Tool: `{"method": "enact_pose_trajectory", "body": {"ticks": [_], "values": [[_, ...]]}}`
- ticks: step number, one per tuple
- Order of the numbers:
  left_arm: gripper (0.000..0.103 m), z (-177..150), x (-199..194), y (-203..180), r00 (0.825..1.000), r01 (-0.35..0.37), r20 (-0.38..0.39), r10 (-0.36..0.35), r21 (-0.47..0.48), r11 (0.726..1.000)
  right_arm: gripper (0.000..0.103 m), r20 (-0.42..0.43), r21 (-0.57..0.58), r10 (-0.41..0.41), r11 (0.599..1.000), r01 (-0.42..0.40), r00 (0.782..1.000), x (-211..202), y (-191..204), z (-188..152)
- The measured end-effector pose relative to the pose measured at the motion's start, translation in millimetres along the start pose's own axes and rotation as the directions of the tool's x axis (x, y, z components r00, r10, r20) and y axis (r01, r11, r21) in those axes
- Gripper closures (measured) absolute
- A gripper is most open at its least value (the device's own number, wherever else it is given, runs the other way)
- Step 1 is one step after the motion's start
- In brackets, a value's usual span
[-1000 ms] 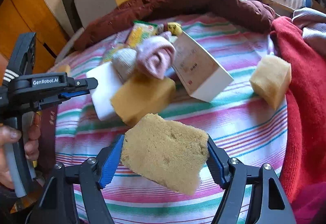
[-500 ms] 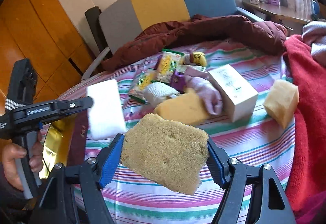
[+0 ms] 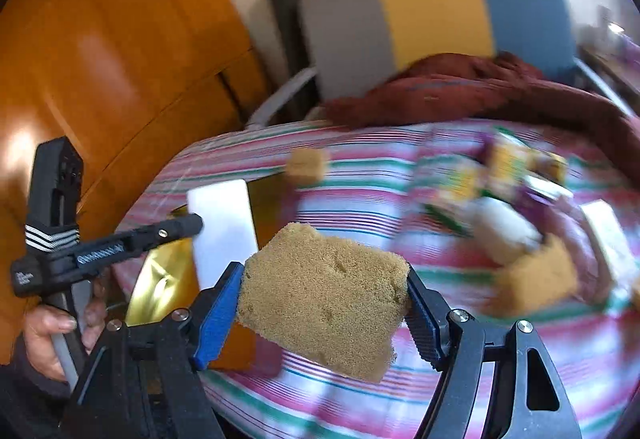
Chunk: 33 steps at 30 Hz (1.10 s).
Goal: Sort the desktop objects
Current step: 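Release the white soap in the left tool and yellow sponge in the right tool into the gold tray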
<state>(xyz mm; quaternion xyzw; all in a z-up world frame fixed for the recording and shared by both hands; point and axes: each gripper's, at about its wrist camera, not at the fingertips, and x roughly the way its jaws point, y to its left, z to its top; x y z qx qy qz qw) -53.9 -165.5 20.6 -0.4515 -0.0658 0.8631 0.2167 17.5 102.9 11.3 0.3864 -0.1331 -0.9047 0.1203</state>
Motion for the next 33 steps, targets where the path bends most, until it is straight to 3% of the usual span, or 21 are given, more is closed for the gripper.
{"method": "enact_pose_trajectory", "body": {"ticks": [4,8,10,12,18,22,28,33], "values": [[0.087,-5,-12,43,0.993,-0.105,0.043,0.107,-0.047,0.993,0.028,-0.046,-0.082,0.06,0.995,-0.064,0.997,37,44,11],[0.083,-5,-8,78,0.974,-0.217,0.05,0.22,-0.069,0.974,0.027,-0.096,-0.145,0.086,0.984,-0.099,0.992,77,90,23],[0.071,-5,-4,91,0.965,-0.252,0.05,0.258,-0.091,0.963,0.023,-0.113,-0.169,0.086,0.98,-0.104,0.99,98,110,27],[0.067,-6,0,104,0.958,-0.279,0.032,0.285,-0.117,0.953,0.02,-0.117,-0.183,0.078,0.978,-0.098,0.99,117,126,32],[0.058,-18,-9,111,0.944,-0.318,0.054,0.325,-0.113,0.942,0.009,-0.128,-0.182,0.072,0.979,-0.095,0.989,143,147,40],[0.054,-24,-17,106,0.94,-0.322,0.082,0.331,-0.107,0.941,0.002,-0.113,-0.219,0.016,0.975,-0.041,0.993,141,158,36],[0.054,-27,-31,93,0.936,-0.326,0.112,0.334,-0.083,0.942,0.0,-0.066,-0.25,-0.075,0.967,0.056,0.995,127,159,30],[0.054,-26,-31,76,0.946,-0.296,0.117,0.301,-0.059,0.953,0.001,-0.009,-0.279,-0.138,0.951,0.13,0.99,112,157,26]]}}
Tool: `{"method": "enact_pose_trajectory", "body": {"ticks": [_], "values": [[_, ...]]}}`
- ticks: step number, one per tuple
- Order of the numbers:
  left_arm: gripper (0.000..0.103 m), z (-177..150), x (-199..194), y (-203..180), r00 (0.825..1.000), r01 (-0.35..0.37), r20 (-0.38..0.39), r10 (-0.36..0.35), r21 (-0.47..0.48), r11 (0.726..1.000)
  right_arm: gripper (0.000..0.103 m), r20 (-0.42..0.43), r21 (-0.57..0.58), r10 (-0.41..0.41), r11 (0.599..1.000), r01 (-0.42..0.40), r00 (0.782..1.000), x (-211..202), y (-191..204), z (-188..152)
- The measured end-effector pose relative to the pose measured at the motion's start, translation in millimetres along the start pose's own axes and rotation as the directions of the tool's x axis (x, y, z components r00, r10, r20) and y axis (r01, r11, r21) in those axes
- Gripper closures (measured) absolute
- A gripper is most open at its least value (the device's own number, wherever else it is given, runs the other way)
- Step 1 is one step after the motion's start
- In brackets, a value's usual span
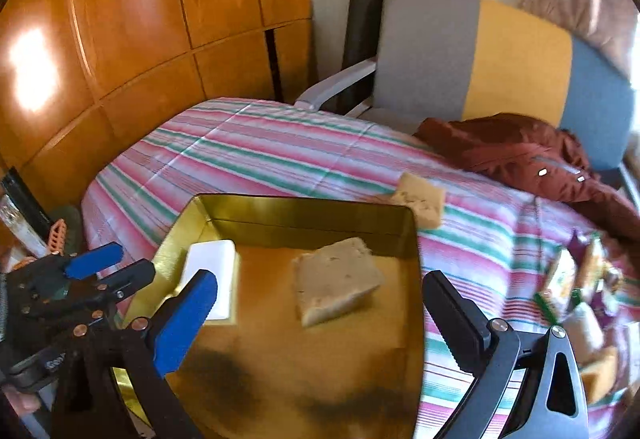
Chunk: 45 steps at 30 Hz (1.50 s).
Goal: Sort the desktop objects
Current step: 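Release the white soap in the left tool and yellow sponge in the right tool into the gold tray, then grasp a yellow sponge on the bed with the left tool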
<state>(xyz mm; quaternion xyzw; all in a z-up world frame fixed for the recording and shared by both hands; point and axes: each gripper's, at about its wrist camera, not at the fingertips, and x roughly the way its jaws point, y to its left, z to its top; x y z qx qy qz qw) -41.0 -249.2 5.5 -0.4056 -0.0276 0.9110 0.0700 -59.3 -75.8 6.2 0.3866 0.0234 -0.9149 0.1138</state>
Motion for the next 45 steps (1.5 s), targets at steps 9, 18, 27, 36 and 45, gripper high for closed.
{"method": "enact_pose_trajectory", "body": {"ticks": [9,18,27,36,45], "values": [[0.038,10,-7,-31,0.998,0.066,0.017,-0.068,0.073,0.995,0.001,0.035,0.05,-0.09,0.995,0.088,0.995,-23,-29,-17],[0.038,35,14,-75,0.989,0.143,-0.047,-0.137,0.162,0.976,0.0,0.016,0.174,-0.179,0.969,0.174,0.984,-41,-90,-46],[0.024,98,83,-129,0.969,0.202,-0.177,-0.17,0.184,0.962,0.0,0.005,0.234,-0.256,0.94,0.248,0.967,-54,-149,-60],[0.015,135,186,-168,0.94,0.169,-0.322,-0.113,0.152,0.974,0.0,-0.026,0.253,-0.323,0.913,0.319,0.946,-55,-209,-68],[0.015,131,253,-188,0.899,0.107,-0.438,-0.027,0.159,0.981,0.0,0.037,0.324,-0.357,0.888,0.327,0.933,-74,-272,-73]]}}
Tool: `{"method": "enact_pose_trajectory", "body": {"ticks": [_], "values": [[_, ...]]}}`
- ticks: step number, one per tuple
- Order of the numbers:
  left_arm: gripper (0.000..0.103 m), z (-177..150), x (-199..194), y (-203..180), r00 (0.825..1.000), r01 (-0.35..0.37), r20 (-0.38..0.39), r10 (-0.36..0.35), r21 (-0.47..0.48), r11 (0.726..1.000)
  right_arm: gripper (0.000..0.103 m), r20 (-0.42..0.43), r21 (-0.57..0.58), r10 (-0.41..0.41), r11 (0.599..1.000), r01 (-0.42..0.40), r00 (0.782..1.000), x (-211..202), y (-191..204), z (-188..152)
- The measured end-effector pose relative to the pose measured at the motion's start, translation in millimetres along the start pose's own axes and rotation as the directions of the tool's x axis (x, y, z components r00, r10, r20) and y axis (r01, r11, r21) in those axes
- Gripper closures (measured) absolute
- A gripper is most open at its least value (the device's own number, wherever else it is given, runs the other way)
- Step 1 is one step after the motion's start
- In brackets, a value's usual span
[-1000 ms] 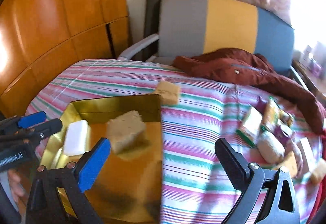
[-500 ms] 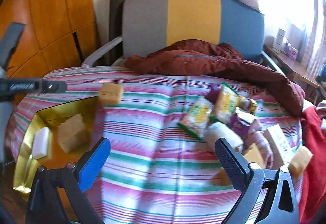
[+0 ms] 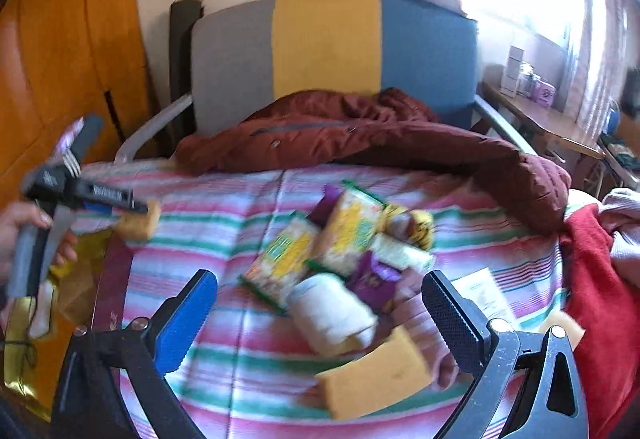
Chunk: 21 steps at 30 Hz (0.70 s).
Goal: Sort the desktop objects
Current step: 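Grasp a yellow sponge on the bed with the left tool, then grasp the white printed box with the right tool while the left tool holds the sponge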
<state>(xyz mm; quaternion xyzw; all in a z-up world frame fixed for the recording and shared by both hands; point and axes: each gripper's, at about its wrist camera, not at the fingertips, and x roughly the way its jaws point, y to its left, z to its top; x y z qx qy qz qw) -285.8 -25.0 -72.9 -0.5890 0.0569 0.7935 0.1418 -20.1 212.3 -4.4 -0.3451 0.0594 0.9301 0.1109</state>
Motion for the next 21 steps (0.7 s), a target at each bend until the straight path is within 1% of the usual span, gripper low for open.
{"method": "enact_pose_trajectory", "body": {"ticks": [2,5,6,7,8,9,10,12,13,14,16,18,20,21], "values": [[0.015,1,4,-3,1.0,-0.01,0.005,0.01,0.005,1.0,0.0,0.019,0.029,-0.002,1.0,0.002,1.0,-2,-13,2],[0.015,1,11,-9,1.0,-0.028,0.001,0.028,0.009,1.0,0.0,0.03,0.12,-0.004,0.993,0.001,1.0,-2,-39,4],[0.016,1,15,-11,0.999,-0.032,-0.001,0.032,0.004,0.999,0.0,0.028,0.156,0.001,0.988,-0.006,1.0,-1,-48,3],[0.02,1,18,-13,0.999,-0.034,-0.005,0.034,0.002,0.999,0.0,0.028,0.187,0.001,0.982,-0.006,1.0,-2,-57,3],[0.023,0,22,-14,0.999,-0.034,-0.014,0.034,-0.001,0.999,0.0,0.028,0.206,-0.008,0.979,0.002,1.0,-3,-64,2],[0.027,-1,25,-15,0.998,-0.059,-0.014,0.059,-0.006,0.998,0.0,0.028,0.228,-0.032,0.973,0.025,0.999,-5,-73,3],[0.03,-2,27,-16,0.998,-0.07,-0.005,0.07,-0.008,0.997,0.0,0.028,0.245,-0.051,0.969,0.042,0.998,-7,-81,3],[0.031,-6,28,-18,0.997,-0.08,0.015,0.08,0.0,0.997,0.0,0.029,0.289,-0.075,0.955,0.063,0.997,-12,-100,2],[0.036,-8,27,-18,0.996,-0.085,0.024,0.084,0.008,0.996,0.0,0.026,0.314,-0.086,0.947,0.073,0.996,-13,-109,1],[0.036,-9,25,-19,0.995,-0.093,0.035,0.092,0.017,0.996,0.0,0.017,0.342,-0.096,0.936,0.084,0.995,-13,-119,-1],[0.037,-10,20,-21,0.995,-0.08,0.055,0.078,0.027,0.996,0.0,-0.002,0.414,-0.08,0.907,0.073,0.997,-10,-143,-7],[0.037,-13,12,-23,0.994,-0.07,0.082,0.067,0.032,0.997,0.0,-0.018,0.473,-0.058,0.879,0.06,0.998,-7,-160,-12],[0.038,-18,2,-29,0.993,-0.047,0.11,0.042,0.046,0.998,0.0,-0.034,0.513,-0.061,0.855,0.07,0.998,-4,-170,-17],[0.038,-22,-5,-33,0.992,-0.033,0.124,0.026,0.053,0.998,0.0,-0.048,0.515,-0.077,0.852,0.091,0.996,-2,-174,-19]]}}
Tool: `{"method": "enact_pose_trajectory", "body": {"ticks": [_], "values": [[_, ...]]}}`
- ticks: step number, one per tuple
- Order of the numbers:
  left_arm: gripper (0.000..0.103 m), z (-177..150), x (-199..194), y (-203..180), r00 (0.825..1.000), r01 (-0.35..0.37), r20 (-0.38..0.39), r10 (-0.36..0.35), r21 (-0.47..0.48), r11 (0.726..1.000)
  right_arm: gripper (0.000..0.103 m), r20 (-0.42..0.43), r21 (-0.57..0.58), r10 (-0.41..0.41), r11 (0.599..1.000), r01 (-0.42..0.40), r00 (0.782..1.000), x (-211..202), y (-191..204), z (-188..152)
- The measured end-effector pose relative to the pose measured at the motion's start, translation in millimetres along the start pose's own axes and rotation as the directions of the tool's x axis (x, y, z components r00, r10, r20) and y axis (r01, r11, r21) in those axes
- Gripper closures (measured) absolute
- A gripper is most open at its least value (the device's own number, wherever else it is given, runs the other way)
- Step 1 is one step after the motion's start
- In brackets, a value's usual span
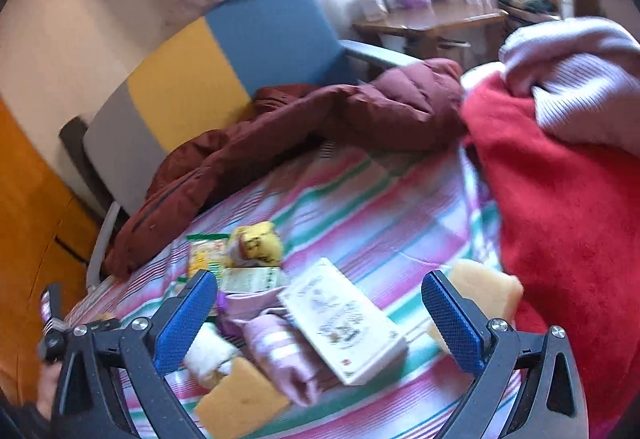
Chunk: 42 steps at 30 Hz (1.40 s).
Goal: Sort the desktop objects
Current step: 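Grasp the white printed box with the right tool while the left tool holds the sponge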
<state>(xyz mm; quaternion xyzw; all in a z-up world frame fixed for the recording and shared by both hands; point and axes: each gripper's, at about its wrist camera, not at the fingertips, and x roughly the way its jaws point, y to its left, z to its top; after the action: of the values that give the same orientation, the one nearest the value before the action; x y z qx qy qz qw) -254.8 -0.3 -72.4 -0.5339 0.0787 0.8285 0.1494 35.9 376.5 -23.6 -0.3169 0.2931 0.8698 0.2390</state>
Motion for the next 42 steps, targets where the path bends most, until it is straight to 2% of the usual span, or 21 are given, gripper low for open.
{"method": "enact_pose_trajectory", "body": {"ticks": [5,10,14,18,20,22,23,26,32,36,39,42], "values": [[0.038,-15,-36,-24,0.995,0.087,0.042,-0.089,0.054,0.995,0.002,-0.054,-0.103,-0.06,0.993,0.054,0.997,17,3,-3],[0.037,-40,-65,-49,0.984,0.161,0.05,-0.169,0.138,0.977,0.005,-0.139,-0.28,-0.128,0.956,0.084,0.982,46,20,-16],[0.037,-61,-86,-60,0.978,0.181,0.068,-0.198,0.194,0.964,0.01,-0.155,-0.363,-0.184,0.924,0.117,0.971,58,26,-24],[0.037,-79,-109,-63,0.97,0.19,0.105,-0.22,0.235,0.953,0.014,-0.182,-0.383,-0.214,0.914,0.131,0.96,70,21,-29],[0.037,-86,-118,-63,0.965,0.205,0.11,-0.236,0.235,0.95,0.029,-0.201,-0.386,-0.212,0.915,0.121,0.957,74,19,-32],[0.037,-92,-126,-62,0.964,0.203,0.123,-0.237,0.239,0.95,0.04,-0.217,-0.382,-0.214,0.917,0.119,0.952,77,18,-34],[0.037,-94,-131,-61,0.962,0.203,0.13,-0.238,0.239,0.95,0.051,-0.222,-0.38,-0.206,0.918,0.11,0.953,77,18,-35],[0.037,-103,-146,-58,0.958,0.196,0.159,-0.237,0.237,0.952,0.052,-0.22,-0.378,-0.205,0.919,0.111,0.954,73,21,-37],[0.037,-120,-179,-42,0.946,0.16,0.246,-0.209,0.207,0.965,0.052,-0.136,-0.32,-0.133,0.944,0.084,0.982,43,23,-25],[0.037,-132,-196,-21,0.94,0.133,0.292,-0.177,0.163,0.978,0.052,-0.03,-0.288,-0.045,0.957,0.034,0.999,10,38,-15],[0.037,-143,-204,0,0.941,0.097,0.313,-0.132,0.126,0.987,0.052,0.02,-0.282,0.04,0.959,-0.032,0.999,-14,52,-13],[0.037,-152,-206,18,0.945,0.053,0.318,-0.077,0.084,0.995,0.052,0.017,-0.321,0.131,0.94,-0.118,0.991,-33,79,-21]]}}
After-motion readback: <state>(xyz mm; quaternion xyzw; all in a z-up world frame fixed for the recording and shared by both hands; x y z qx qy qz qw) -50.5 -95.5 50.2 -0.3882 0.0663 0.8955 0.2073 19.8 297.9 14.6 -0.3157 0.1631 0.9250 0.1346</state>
